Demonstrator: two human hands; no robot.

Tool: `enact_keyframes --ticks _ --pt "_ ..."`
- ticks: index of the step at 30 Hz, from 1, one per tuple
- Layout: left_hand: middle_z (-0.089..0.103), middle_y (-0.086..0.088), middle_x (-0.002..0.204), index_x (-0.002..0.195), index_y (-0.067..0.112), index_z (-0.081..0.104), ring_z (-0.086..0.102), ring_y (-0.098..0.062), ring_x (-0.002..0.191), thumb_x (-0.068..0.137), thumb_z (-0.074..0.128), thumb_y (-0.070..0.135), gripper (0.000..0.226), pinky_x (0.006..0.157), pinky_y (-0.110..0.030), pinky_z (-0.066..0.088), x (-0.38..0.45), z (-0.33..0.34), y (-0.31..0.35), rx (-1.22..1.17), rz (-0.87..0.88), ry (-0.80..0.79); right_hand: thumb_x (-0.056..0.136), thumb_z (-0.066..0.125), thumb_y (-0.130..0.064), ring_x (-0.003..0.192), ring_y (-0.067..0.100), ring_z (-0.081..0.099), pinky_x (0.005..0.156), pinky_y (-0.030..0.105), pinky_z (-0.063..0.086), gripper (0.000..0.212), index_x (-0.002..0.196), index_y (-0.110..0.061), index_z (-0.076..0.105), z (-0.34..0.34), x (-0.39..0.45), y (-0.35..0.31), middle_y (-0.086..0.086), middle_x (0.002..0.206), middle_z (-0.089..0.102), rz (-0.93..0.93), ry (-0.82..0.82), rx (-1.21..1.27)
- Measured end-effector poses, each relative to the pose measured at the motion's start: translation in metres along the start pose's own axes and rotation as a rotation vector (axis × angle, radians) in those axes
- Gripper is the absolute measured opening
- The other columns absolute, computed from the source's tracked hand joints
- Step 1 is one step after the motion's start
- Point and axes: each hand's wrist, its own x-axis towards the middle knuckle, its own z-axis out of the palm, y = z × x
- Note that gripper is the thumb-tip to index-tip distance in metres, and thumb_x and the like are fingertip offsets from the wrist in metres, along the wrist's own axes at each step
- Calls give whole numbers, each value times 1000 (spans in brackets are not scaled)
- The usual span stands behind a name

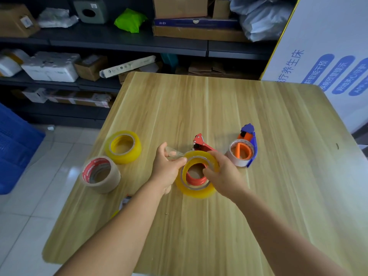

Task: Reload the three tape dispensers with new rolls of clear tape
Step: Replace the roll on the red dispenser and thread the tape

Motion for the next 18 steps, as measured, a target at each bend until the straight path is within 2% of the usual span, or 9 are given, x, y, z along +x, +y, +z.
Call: enact_keyframes --ticks 2,3,7,12,18 --pt "47 4 128 148 27 24 49 -14 109 81 71 11 83 86 -29 37 5 6 -1 -28 -19 33 92 56 -20 114 19 52 88 25 40 44 135 -19 49 5 12 7 -3 125 56 -61 74 -170" --pt "47 5 125 148 27 23 48 -13 108 82 71 11 84 85 -29 38 7 9 -2 -35 -29 45 92 55 -20 118 21 49 92 27 38 46 137 -18 48 8 19 11 0 130 55 -84 104 -226" --pt "48 6 124 149 27 19 50 -15 105 84 69 11 84 85 -30 39 18 17 -9 -49 -75 98 93 52 -17 116 23 46 93 28 36 43 136 -18 52 14 42 19 5 127 53 -137 154 -375" --pt "49 4 126 150 25 18 50 -16 105 85 68 9 84 87 -31 40 33 18 -19 -49 -125 126 94 46 -28 116 24 37 94 33 31 42 136 -25 51 20 59 23 3 125 48 -172 153 -661" --pt "50 3 130 150 26 17 51 -18 114 84 69 8 86 92 -32 41 43 18 -33 -17 -178 136 92 51 -27 113 29 36 95 38 26 38 130 -26 57 33 65 32 6 123 45 -192 174 -737"
